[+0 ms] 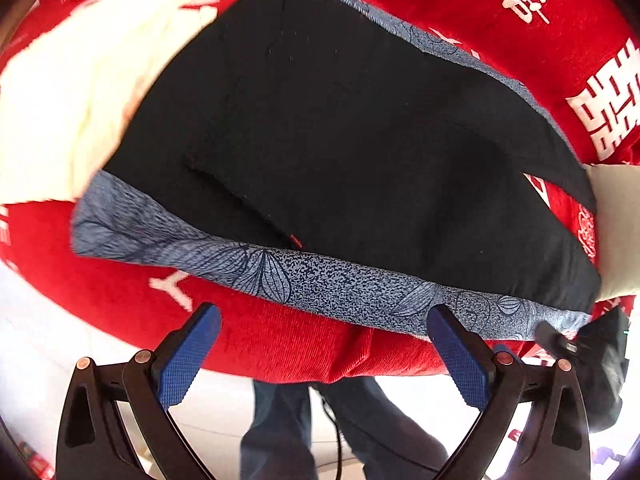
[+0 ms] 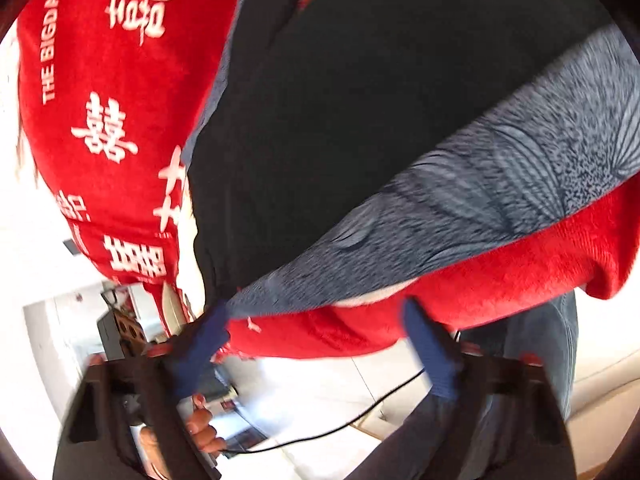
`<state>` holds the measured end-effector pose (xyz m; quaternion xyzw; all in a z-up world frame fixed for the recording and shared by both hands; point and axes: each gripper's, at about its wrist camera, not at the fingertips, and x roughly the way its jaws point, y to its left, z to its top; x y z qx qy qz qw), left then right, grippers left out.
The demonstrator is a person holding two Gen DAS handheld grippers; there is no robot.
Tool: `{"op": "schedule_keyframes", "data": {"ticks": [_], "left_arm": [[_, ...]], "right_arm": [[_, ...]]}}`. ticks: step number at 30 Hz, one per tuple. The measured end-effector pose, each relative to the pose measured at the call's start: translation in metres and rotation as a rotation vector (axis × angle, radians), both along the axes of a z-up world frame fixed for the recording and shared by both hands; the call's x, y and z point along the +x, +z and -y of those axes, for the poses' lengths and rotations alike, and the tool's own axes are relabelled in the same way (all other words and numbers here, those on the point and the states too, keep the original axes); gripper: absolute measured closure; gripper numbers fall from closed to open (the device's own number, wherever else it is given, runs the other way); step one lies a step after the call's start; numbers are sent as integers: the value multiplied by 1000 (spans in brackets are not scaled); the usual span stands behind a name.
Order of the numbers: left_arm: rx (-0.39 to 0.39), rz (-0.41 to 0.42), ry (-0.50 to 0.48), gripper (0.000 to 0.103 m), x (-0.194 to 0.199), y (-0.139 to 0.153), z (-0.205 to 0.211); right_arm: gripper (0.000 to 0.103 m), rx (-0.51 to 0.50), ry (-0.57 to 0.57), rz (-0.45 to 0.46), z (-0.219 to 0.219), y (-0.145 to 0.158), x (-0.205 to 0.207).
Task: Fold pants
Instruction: 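Grasp the trouser waistband with the right gripper while the left gripper approaches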
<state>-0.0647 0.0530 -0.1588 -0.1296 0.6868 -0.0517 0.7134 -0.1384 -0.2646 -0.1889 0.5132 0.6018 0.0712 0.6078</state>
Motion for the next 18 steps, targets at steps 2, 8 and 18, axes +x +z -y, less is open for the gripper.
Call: {"op": "schedule_keyframes", "data": {"ticks": [2, 8, 18], "left_arm": [[-32, -2, -3, 0, -2, -8, -2], [-100, -7, -14, 0, -6, -20, -1], [-144, -20, -37, 0, 0, -30, 9]], "right_arm": [[32, 38, -34, 7, 3, -13, -4], [32, 114, -104, 71, 11, -24, -14], [41, 201, -201, 151, 7, -25, 10]]}}
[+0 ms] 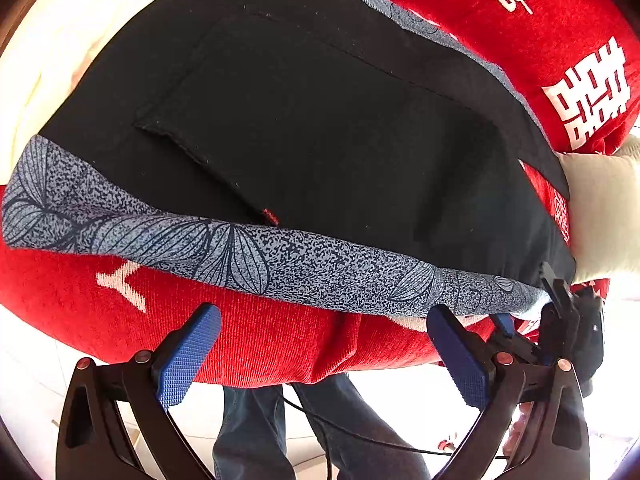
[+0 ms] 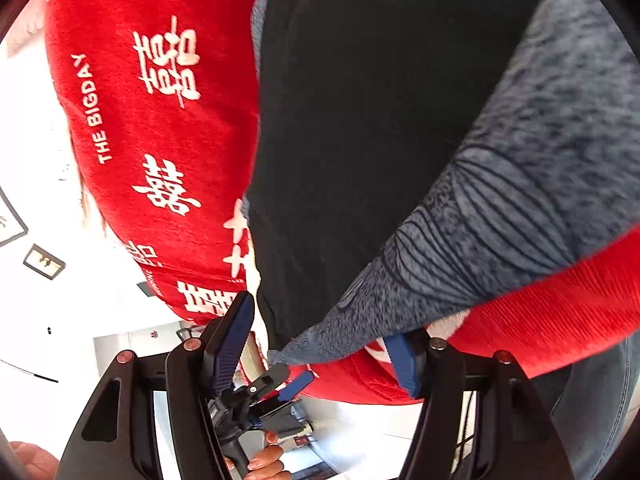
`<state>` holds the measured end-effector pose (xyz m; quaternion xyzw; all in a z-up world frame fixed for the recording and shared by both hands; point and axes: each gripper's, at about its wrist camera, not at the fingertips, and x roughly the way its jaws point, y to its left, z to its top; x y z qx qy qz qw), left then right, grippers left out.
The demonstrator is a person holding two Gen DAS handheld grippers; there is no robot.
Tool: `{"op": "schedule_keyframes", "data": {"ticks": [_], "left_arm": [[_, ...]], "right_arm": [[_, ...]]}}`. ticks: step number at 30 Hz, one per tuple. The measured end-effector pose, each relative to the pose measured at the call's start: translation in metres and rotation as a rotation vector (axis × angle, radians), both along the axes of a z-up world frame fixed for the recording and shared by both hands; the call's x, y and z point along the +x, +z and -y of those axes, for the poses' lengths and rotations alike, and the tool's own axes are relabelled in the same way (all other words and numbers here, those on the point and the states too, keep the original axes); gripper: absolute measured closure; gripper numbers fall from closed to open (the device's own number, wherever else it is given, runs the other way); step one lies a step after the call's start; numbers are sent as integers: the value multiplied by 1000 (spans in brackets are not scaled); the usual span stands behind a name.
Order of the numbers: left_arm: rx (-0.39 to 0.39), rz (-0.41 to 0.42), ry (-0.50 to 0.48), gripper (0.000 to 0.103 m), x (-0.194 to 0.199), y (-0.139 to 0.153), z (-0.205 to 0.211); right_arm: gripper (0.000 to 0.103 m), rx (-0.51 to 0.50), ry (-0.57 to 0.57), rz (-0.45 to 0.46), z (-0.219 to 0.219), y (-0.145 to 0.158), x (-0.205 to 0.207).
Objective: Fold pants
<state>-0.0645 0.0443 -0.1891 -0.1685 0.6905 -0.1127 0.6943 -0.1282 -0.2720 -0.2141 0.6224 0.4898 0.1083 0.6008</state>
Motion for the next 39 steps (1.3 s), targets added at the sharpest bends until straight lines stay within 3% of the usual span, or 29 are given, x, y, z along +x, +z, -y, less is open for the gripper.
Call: {"op": "schedule_keyframes", "data": {"ticks": [3, 5, 7, 12, 21, 23, 25, 28, 33, 39], "left_arm": [[-33, -12, 29, 0, 0, -2, -3], [-56, -11, 58, 0, 4, -3, -6], [-96, -14, 105, 0, 9, -1, -14], [-174, -9, 227, 0, 13, 4, -38], [-209, -21, 484, 1, 42, -6, -80], [-158, -33, 480, 22, 46, -9, -78], [-76, -59, 447, 61, 42, -11, -79], [-70, -63, 452, 86, 34, -4, -91], [-45, -8, 406, 86, 54, 38, -83], [-38, 51, 381, 86, 121, 74, -72]], "right_arm": [[95, 52, -52, -53, 10, -6, -7], [95, 95, -85, -12, 11, 10, -4], [95, 77, -54, 40, 9, 35, 5], [95, 61, -2, 73, 6, 67, 24], [95, 16, 87, 9, 8, 70, 26], [95, 11, 98, -13, 9, 64, 25], [95, 12, 99, -34, 12, 61, 26], [95, 17, 111, -58, 17, 62, 33], [95, -31, 212, -19, 26, 91, 77], [95, -115, 330, 57, 38, 117, 168]]}}
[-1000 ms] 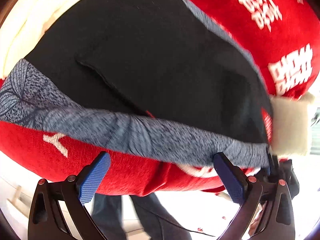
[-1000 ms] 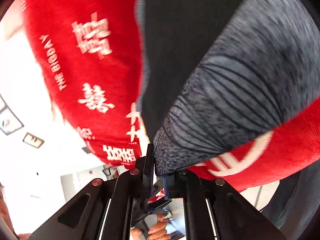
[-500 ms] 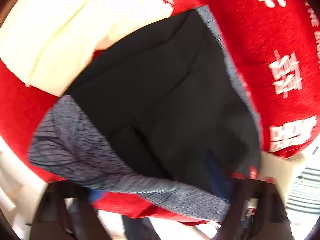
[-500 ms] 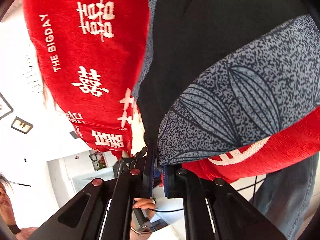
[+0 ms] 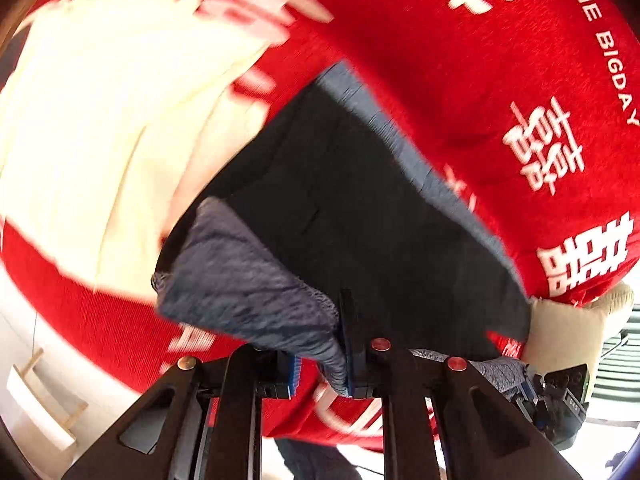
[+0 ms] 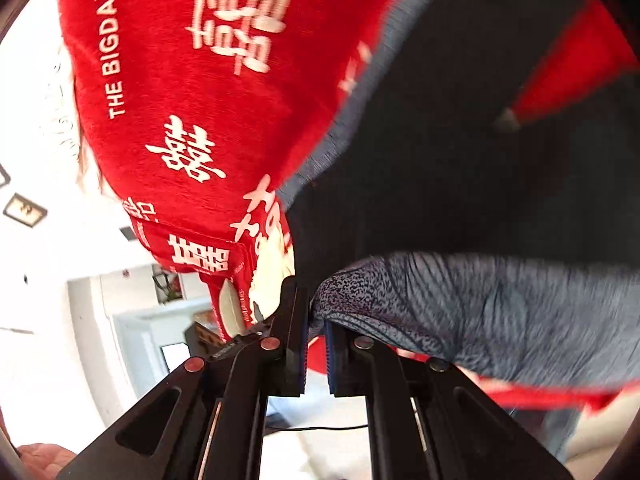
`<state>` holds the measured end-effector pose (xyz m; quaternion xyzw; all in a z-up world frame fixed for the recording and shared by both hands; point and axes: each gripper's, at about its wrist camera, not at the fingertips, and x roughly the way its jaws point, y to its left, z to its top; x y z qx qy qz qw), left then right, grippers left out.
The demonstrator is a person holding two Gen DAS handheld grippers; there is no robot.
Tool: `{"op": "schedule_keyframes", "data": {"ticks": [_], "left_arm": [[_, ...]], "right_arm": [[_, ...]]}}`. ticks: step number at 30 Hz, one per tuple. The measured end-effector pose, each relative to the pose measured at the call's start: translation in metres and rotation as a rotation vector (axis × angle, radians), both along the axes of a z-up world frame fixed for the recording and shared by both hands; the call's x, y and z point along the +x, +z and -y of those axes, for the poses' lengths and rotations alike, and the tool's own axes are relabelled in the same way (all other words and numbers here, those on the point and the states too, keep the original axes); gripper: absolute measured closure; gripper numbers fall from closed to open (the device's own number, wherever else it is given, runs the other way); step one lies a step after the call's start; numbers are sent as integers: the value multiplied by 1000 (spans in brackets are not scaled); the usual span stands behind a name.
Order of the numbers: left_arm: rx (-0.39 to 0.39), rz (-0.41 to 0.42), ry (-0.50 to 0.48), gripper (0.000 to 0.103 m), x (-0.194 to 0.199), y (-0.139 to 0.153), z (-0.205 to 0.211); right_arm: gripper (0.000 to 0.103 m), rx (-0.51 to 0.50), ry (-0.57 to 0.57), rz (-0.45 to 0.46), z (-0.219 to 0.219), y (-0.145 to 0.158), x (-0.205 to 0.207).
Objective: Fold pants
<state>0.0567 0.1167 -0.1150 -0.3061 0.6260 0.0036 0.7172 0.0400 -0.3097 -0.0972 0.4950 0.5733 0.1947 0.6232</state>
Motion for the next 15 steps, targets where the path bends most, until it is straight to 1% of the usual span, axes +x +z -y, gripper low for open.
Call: {"op": "schedule_keyframes", "data": {"ticks": [2, 5, 8, 10, 11, 13, 15], "left_arm": [[17, 22, -6, 86, 30, 5, 4], [60, 46, -17, 86, 78, -2, 14], [111, 51, -34, 85, 125, -26, 25], [149, 70, -39, 85, 151, -41, 35], [176, 67, -47, 84, 165, -49, 41], [232, 37, -50, 77, 185, -67, 51], [239, 13, -28, 76, 193, -73, 52]], "right_arm": [[95, -9, 26, 14, 0, 0, 32], [95, -39, 62, 26, 3, -12, 85], [95, -98, 97, 9, 5, -36, 133], [95, -161, 130, -8, 6, -56, 159], [95, -198, 154, -19, 5, -69, 172], [95, -263, 202, -42, 4, -90, 188], [95, -330, 261, -68, 0, -109, 198]]}}
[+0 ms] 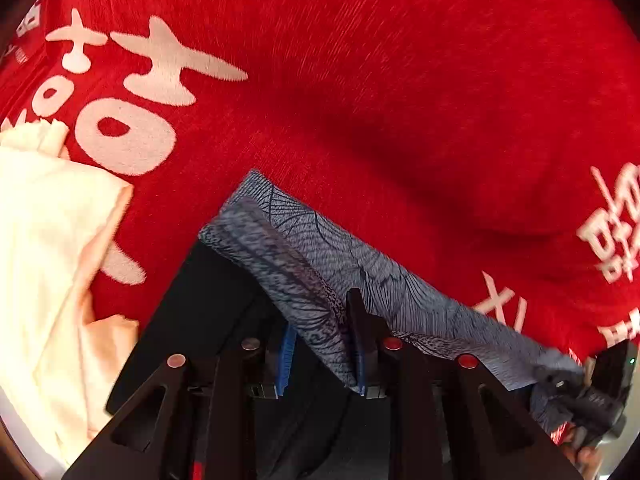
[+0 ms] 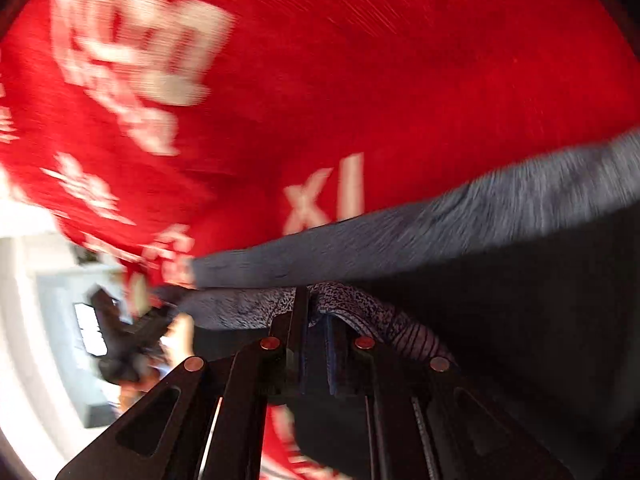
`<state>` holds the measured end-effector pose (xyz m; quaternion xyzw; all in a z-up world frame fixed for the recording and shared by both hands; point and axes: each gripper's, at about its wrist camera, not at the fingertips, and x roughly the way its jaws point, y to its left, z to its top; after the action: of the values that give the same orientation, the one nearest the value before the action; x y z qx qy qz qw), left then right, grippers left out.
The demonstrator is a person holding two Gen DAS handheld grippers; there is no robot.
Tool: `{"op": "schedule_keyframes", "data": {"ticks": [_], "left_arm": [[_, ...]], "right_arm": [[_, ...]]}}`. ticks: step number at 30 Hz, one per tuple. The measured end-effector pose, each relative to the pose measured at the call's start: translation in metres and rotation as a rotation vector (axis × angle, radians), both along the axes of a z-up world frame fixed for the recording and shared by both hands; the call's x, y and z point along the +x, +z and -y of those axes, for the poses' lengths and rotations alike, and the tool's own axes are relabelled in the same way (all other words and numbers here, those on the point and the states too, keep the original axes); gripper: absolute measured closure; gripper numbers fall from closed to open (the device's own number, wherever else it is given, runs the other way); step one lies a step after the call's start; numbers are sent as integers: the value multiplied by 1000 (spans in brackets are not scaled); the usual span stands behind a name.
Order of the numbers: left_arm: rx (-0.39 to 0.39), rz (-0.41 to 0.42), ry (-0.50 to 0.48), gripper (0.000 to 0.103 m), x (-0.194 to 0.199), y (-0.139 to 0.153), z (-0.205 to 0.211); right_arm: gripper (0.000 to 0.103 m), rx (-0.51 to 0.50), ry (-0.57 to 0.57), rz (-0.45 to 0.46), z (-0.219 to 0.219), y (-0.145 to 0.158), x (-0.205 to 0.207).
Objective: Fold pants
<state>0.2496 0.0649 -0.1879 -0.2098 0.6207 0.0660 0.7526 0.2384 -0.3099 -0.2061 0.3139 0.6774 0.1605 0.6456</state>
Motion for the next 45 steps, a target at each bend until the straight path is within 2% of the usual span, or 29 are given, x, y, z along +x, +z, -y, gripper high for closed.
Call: {"op": "schedule_keyframes", "data": {"ticks": [2, 3, 4, 5, 6, 7, 9, 12, 13, 15, 18, 19, 20, 22, 24, 27, 31, 36, 42, 45], "left_arm": [[3, 6, 16, 72, 8, 7, 5], [13, 17, 14, 64, 7, 13, 4], [54, 37, 13, 43, 6, 23, 2], [144, 65, 18, 33, 0, 38, 0], [205, 91, 24, 27, -2, 49, -3], [257, 117, 16, 27, -4, 62, -7], [309, 109, -20, 27, -9, 70, -9], [349, 67, -135, 27, -19, 64, 16], [349, 40, -205, 27, -26, 52, 36], [356, -1, -285, 27, -36, 30, 66], [372, -62, -365, 27, -49, -7, 106], [436, -74, -373, 25, -53, -20, 117], [479, -59, -379, 23, -55, -23, 123], [519, -57, -411, 22, -58, -23, 135], [492, -74, -435, 22, -60, -18, 140], [463, -61, -468, 22, -70, 2, 151], [425, -12, -536, 22, -93, 28, 174], [350, 14, -651, 22, -131, 35, 223], [276, 51, -797, 22, -184, 44, 269], [245, 38, -838, 22, -204, 43, 279]], "right_arm": [[94, -2, 9, -3, -1, 0, 4], [91, -1, 17, -8, 0, 2, 5], [83, -6, 30, -6, 1, 7, 8], [76, -15, 39, 3, 2, 13, 10], [62, -16, 49, 15, 4, 21, 13], [50, -24, 48, 28, 6, 30, 16], [43, -87, 31, 89, 14, 54, 17], [43, -65, 56, 138, 12, 82, 2], [43, -56, 73, 139, 7, 84, -6], [44, -65, 140, 102, -6, 77, -29], [44, -172, 226, 33, -20, 45, -57], [48, -214, 246, 24, -20, 34, -63], [48, -201, 237, 63, -16, 35, -66], [48, -203, 217, 77, -9, 44, -68], [47, -206, 170, 123, 6, 63, -75], [37, -233, 90, 155, 36, 86, -103], [36, -287, -24, 108, 74, 100, -157], [36, -404, -88, 69, 99, 116, -250], [36, -427, -271, -28, 120, 113, -363], [36, -407, -332, -51, 124, 106, -397]]}}
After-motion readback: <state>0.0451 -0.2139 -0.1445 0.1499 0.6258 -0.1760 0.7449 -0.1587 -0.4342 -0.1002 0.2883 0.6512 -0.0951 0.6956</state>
